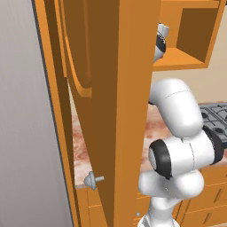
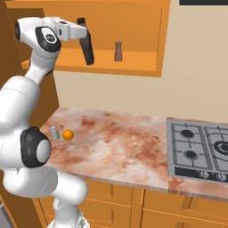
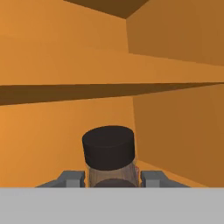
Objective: There are various items on the counter. Only move the condiments/shakers into the cabinet.
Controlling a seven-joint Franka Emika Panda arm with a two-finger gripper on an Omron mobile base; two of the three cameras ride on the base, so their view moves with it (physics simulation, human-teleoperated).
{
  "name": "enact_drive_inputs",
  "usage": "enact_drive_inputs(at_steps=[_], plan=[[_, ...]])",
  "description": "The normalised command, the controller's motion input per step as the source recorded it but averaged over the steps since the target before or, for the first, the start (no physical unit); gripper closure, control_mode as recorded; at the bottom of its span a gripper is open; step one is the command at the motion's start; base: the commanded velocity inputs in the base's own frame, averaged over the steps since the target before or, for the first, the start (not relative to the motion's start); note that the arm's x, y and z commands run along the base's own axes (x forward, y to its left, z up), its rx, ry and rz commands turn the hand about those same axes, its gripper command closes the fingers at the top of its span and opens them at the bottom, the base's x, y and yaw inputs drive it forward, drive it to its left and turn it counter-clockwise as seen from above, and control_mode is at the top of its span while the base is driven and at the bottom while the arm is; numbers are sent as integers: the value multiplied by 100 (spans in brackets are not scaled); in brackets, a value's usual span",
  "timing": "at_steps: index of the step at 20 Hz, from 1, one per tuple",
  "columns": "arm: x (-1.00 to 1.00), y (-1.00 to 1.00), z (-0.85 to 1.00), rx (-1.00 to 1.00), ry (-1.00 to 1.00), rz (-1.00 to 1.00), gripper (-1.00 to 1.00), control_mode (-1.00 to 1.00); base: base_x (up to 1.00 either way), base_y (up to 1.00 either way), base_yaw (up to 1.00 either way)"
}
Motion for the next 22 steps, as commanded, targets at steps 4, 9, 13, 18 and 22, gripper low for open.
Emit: enact_drive_inputs(at_steps=[4,9,13,18,22], plan=[[34,-11,-4,0,0,0,100,-100,0,0,0],[28,-5,-11,0,1,0,100,-100,0,0,0],[20,-4,-19,0,1,0,100,-100,0,0,0],[30,-17,-2,4,2,-2,100,-100,0,0,0],[32,-32,0,8,0,-5,100,-100,0,0,0]])
